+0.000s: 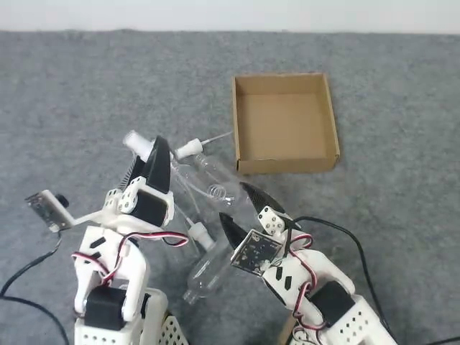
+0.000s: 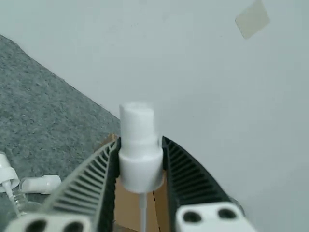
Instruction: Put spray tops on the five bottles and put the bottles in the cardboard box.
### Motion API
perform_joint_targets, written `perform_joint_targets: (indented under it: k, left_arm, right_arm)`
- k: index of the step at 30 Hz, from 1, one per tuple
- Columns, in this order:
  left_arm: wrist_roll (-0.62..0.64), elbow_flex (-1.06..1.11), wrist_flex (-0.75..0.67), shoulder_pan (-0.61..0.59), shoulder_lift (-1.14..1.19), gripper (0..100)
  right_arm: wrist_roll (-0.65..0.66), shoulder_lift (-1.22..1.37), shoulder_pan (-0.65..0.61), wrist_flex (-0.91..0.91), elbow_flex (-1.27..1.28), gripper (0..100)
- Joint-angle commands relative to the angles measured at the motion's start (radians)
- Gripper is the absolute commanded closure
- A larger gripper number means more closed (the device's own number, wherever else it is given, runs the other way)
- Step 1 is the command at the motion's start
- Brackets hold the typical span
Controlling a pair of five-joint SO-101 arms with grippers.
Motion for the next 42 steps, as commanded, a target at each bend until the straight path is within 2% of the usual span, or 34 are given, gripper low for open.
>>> perform_joint_targets:
  k: [1,6,14,34,38,42]
  left_arm:
    - [-0.009,-0.01,-0.006,0.002,-0.002,99]
    - [-0.008,0.007,-0.012,0.029,-0.002,99]
    - [-0.012,0.104,-0.13,0.066,-0.002,99]
    - [-0.014,0.11,-0.129,0.075,-0.002,99]
    - [-0.051,0.117,-0.124,0.077,-0.002,99]
    - [-0.055,0.125,-0.12,0.117,-0.002,99]
  right_arm:
    - [0.005,-0.022,-0.002,-0.005,0.017,88.3]
    - [0.005,-0.022,-0.002,-0.007,0.017,88.3]
    - [0.005,-0.022,-0.002,-0.007,0.017,88.3]
    - [0.005,-0.022,-0.001,-0.007,0.017,88.3]
    - [0.005,-0.024,-0.001,-0.007,0.017,88.3]
    - [0.005,-0.024,-0.001,-0.007,0.017,88.3]
